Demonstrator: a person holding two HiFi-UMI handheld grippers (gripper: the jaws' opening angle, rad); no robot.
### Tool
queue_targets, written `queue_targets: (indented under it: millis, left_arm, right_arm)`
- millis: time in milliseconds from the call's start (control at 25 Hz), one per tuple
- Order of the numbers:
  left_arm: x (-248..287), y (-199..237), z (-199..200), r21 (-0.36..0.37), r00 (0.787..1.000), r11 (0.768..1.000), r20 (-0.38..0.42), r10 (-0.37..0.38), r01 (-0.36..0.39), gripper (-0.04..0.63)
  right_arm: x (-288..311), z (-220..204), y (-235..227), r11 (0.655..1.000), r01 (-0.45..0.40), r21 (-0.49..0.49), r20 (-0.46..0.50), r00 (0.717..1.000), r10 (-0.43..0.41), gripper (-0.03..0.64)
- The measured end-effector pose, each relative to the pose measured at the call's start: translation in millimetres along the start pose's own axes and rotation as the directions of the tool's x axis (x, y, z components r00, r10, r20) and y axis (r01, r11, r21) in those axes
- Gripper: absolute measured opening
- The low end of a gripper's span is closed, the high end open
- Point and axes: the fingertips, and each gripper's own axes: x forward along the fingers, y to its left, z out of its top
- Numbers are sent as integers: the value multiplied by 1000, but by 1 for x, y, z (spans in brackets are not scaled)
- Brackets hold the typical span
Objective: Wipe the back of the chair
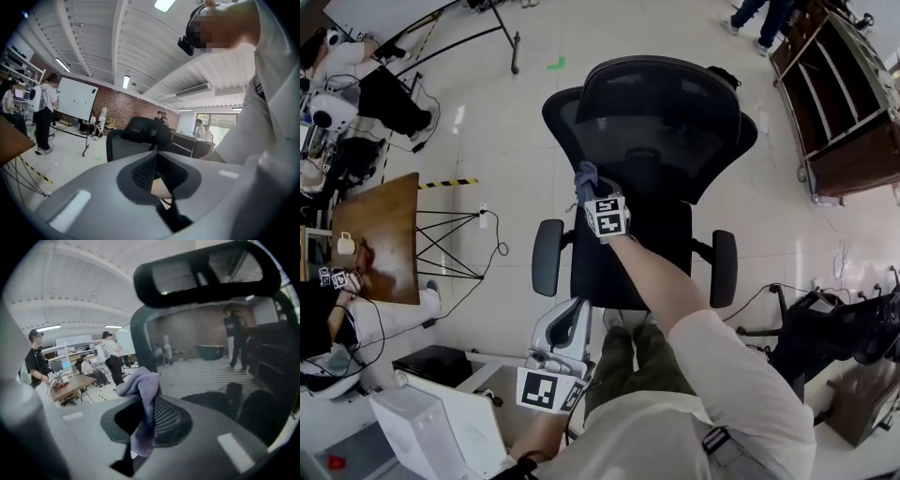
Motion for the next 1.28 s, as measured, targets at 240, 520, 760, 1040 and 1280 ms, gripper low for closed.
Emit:
queue_targets:
  millis: [240, 520, 760, 1040, 1280]
  left_arm:
    - [-6, 53, -31, -23, 991, 991, -44, 129, -130, 71]
    - [0, 48, -9, -36, 999, 999, -31, 25, -26, 71]
    - [42, -16, 6, -21, 988, 988, -25, -154, 154, 71]
    - [74, -22, -14, -28, 987, 988, -56, -152, 150, 71]
    - [62, 8, -18, -17, 998, 1000, -61, -20, 19, 72]
  right_arm:
    - [65, -13, -18, 1000, -10, -26, -56, 998, 9, 46]
    - [-66, -44, -173, 951, 287, 117, -28, 958, -286, 46]
    - [-178, -46, -312, 874, 439, 209, -57, 897, -437, 44]
    - [-113, -20, -192, 974, 180, 140, 45, 981, -188, 46]
    - [16, -72, -43, 992, -17, 124, -83, 996, 28, 46]
